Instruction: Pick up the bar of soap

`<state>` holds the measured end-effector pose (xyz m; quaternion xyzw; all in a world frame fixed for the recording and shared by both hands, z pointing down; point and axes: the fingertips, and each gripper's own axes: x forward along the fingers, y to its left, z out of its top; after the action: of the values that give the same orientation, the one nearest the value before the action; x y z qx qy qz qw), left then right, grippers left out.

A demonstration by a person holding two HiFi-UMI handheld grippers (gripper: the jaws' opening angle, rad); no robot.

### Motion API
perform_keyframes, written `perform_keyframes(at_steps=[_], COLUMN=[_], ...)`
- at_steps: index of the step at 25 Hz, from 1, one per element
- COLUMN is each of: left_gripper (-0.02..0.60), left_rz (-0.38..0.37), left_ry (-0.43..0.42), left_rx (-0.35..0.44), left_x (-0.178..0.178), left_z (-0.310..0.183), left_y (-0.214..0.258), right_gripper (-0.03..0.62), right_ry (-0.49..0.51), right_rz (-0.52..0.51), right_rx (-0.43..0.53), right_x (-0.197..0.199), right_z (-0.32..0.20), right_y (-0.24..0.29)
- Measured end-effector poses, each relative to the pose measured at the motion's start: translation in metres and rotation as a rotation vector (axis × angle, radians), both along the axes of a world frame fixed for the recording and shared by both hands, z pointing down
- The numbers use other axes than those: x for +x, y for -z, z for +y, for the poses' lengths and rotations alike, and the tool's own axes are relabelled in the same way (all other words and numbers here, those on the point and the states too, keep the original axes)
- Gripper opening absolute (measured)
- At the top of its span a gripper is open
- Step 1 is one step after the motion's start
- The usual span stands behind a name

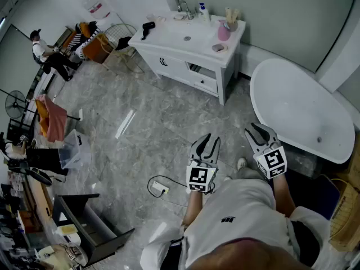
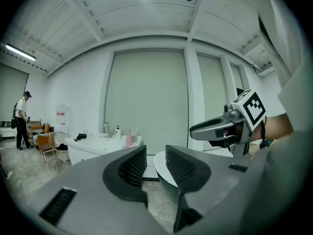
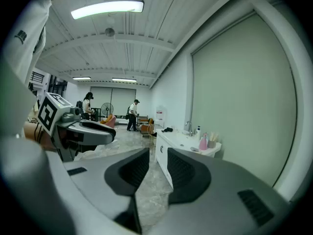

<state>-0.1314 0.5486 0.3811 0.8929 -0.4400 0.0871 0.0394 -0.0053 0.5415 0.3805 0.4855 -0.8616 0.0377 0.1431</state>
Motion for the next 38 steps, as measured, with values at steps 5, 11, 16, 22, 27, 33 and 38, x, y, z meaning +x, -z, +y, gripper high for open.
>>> perform_keyframes(at_steps=[5, 11, 16, 22, 27, 33, 38], left_gripper=[0.138, 0.132, 0.129, 0.129, 0.129, 0.127, 0.126], left_rz=[-0.018, -0.038, -0.048, -0.061, -0.065, -0.075, -0.079], left_ry=[-0.015, 0.014, 0.048, 0.070, 0.098, 0.134, 0.170], left_rx=[0.025, 0.001, 0.004, 0.023, 0.019, 0.021, 0.029], left_x=[0.006, 0.016, 0.031, 0.059, 0.080, 0.105, 0.122], left_z=[-0.002, -0.014, -0.042, -0.082, -0.115, -0.144, -0.170], left_y=[0.008, 0.002, 0.002, 0.009, 0.011, 0.015, 0.017], right_gripper=[0.124, 0.124, 0.124, 0.124, 0.124, 0.124, 0.124], right_ry=[-0.010, 0.008, 0.039, 0.076, 0.122, 0.176, 0.216], right_rz=[-0.028, -0.055, -0.066, -0.074, -0.074, -0.076, -0.085], right_rx=[0.008, -0.009, -0.006, 0.007, 0.007, 0.005, 0.005], right_x=[0.008, 0.020, 0.037, 0.065, 0.081, 0.102, 0.116], right_z=[0.006, -0.003, -0.029, -0.074, -0.112, -0.144, -0.172], right_y=[0.005, 0.000, -0.001, 0.005, 0.007, 0.010, 0.008])
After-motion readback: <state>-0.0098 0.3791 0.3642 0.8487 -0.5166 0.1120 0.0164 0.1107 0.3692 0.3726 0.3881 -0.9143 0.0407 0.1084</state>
